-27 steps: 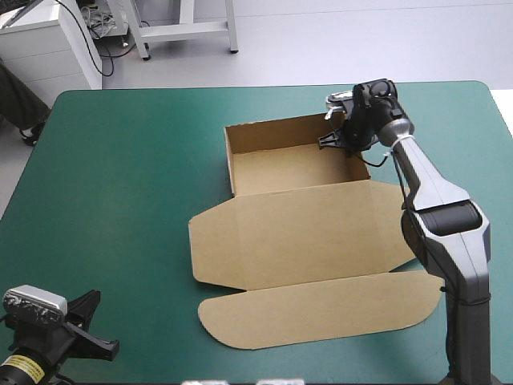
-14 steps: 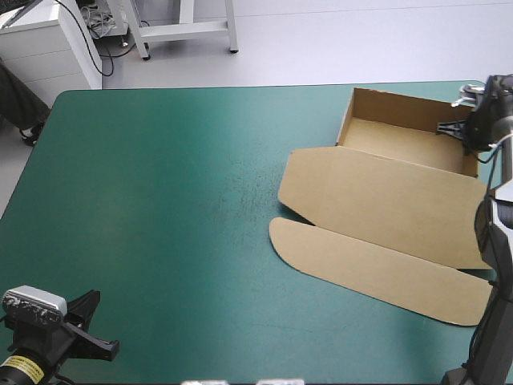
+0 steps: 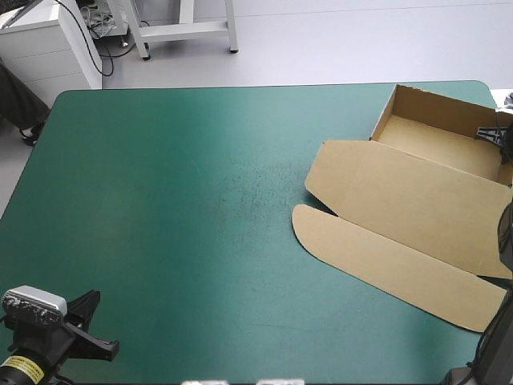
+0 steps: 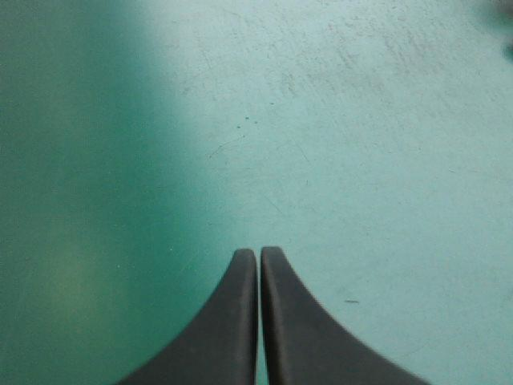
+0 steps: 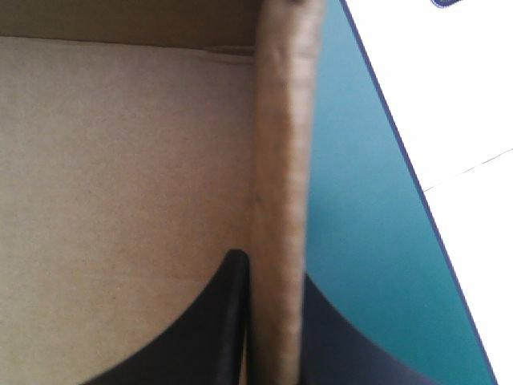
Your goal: Fold the box
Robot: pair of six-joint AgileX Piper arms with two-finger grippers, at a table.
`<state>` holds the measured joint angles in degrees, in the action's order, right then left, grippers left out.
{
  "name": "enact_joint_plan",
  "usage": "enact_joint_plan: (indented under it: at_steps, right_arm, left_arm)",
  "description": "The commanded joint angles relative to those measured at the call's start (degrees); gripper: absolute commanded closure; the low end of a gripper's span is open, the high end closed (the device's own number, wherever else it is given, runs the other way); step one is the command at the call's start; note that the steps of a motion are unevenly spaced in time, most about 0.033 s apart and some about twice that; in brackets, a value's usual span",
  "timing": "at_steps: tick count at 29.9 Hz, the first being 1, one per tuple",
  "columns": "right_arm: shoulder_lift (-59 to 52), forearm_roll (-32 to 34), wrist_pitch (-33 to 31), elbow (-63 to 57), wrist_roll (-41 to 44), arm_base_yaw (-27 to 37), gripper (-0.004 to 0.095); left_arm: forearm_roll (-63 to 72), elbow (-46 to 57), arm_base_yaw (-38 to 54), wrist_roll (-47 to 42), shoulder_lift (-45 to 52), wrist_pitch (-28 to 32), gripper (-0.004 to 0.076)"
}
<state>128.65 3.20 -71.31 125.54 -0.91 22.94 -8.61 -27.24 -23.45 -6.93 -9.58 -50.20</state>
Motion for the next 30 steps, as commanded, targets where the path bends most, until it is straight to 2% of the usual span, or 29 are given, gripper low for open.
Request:
enact_joint_plan:
  at_steps: [1, 5, 7, 13, 22, 24, 30]
  right_arm:
    - [-4.6, -0.8, -0.5, 1.5, -3.3, 0.5, 0.0624]
    - [-5.3, -1.4, -0.5, 1.5, -3.4, 0.5, 0.0393]
    - [-6.5, -1.4, -0.5, 1.5, -3.4, 0.5, 0.0356]
    - [-14.3, -2.5, -0.5, 1.6, -1.8, 0.4, 0.0354]
    - [-33.7, -11.8, -0.5, 1.6, -6.3, -3.0, 0.0358]
    - [-37.4, -11.8, -0.5, 1.5, -8.2, -5.2, 0.0403]
    - [-48.4, -10.3, -0.5, -0.9, -9.7, -15.7, 0.0683]
  left_arm:
    - [-0.4, -1.4, -0.1, -0.6, -0.9, 3.1, 0.0731]
    - [-0.4, -1.4, -0.1, -0.6, -0.9, 3.1, 0.0731]
    - [-0.4, -1.4, -0.1, -0.6, -0.9, 3.1, 0.0731]
    - [-0.4, -1.4, -0.1, -0.6, -0.9, 3.0, 0.0731]
    - [-0.4, -1.4, -0.1, -0.6, -0.9, 2.6, 0.0731]
    - [-0.4, -1.4, -0.1, -0.6, -0.9, 2.4, 0.0731]
    - [-0.2, -1.4, -0.1, -0.2, -0.9, 2.4, 0.0731]
